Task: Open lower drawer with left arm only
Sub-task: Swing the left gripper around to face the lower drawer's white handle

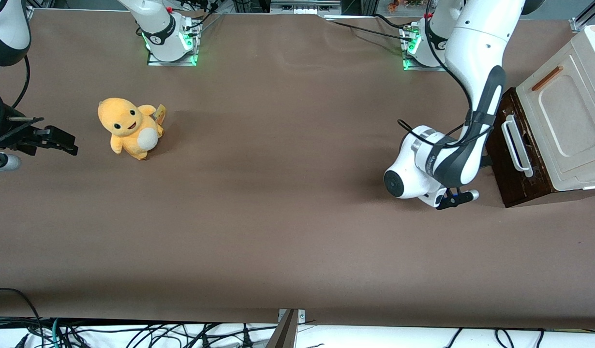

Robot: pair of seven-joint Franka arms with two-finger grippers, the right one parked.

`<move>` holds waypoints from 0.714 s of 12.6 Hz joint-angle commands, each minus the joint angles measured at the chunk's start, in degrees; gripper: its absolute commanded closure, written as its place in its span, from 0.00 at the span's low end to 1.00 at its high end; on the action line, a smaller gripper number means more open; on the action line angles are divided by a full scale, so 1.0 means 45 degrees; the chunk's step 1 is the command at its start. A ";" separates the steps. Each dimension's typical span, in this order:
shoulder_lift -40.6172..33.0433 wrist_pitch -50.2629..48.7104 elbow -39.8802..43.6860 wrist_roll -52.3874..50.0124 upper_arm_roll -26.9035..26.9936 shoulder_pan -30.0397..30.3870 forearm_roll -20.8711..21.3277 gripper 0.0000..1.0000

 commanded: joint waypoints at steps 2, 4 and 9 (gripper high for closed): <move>-0.0012 -0.0289 -0.1286 -0.0480 0.0131 -0.0055 0.1630 0.00; -0.0012 -0.0290 -0.1622 -0.0481 0.0170 0.0062 0.2064 0.00; 0.0046 -0.0270 -0.1680 -0.0481 0.0190 0.0843 0.2630 0.00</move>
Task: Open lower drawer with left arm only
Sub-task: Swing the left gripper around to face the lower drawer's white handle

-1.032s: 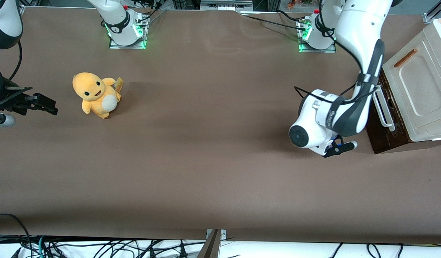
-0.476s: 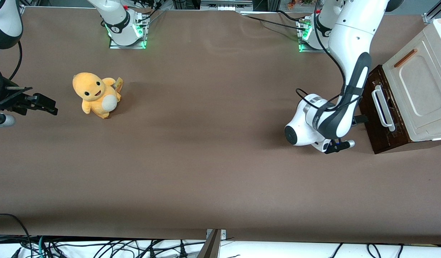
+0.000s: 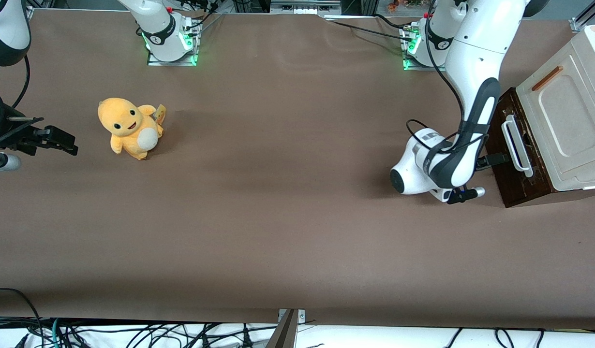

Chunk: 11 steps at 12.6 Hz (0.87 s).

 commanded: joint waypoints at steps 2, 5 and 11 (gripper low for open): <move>-0.0054 -0.0075 -0.0421 -0.0103 -0.0095 0.0578 0.0988 0.00; -0.0034 -0.0036 -0.0576 -0.0143 -0.0095 0.0872 0.1320 0.00; 0.0083 -0.0056 -0.0772 -0.0181 -0.0095 0.1068 0.1653 0.07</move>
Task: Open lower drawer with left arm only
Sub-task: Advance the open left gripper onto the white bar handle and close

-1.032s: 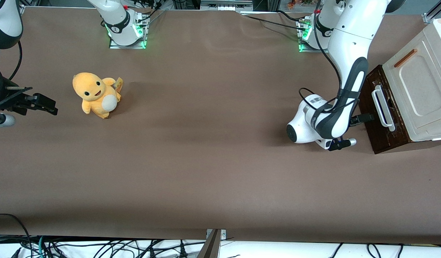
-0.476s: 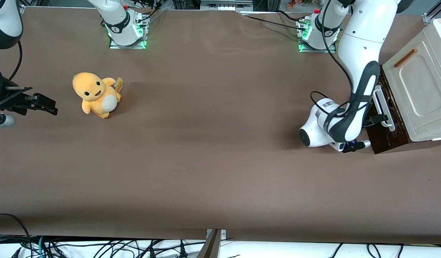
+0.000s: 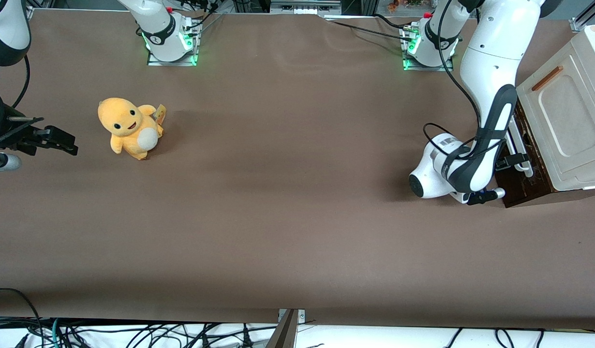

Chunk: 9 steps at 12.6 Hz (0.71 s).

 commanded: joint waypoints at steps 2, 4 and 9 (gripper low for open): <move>-0.0031 -0.0076 -0.0455 -0.0174 -0.0102 0.0139 0.0547 0.15; -0.0031 -0.0096 -0.0475 -0.0291 -0.0102 0.0139 0.0528 0.23; 0.0106 -0.0174 -0.0475 -0.0624 -0.0102 0.0159 0.0528 0.63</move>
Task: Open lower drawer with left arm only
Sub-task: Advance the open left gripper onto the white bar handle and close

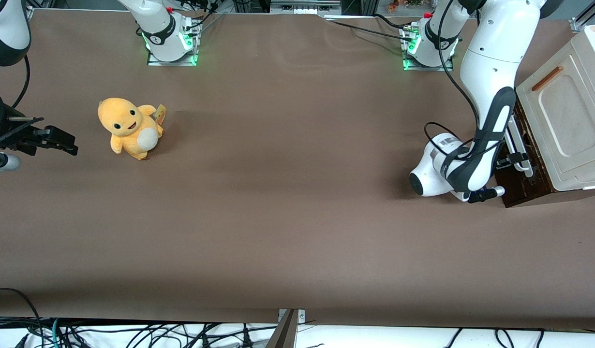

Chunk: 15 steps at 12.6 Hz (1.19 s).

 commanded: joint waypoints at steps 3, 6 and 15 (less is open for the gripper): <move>-0.0001 -0.0249 -0.0135 -0.0197 -0.0101 0.0085 0.0423 0.84; -0.0021 -0.0404 -0.0097 -0.0041 -0.0101 0.0066 0.0365 0.90; -0.0001 -0.0815 0.0489 -0.0040 -0.0238 -0.0616 -0.0512 0.93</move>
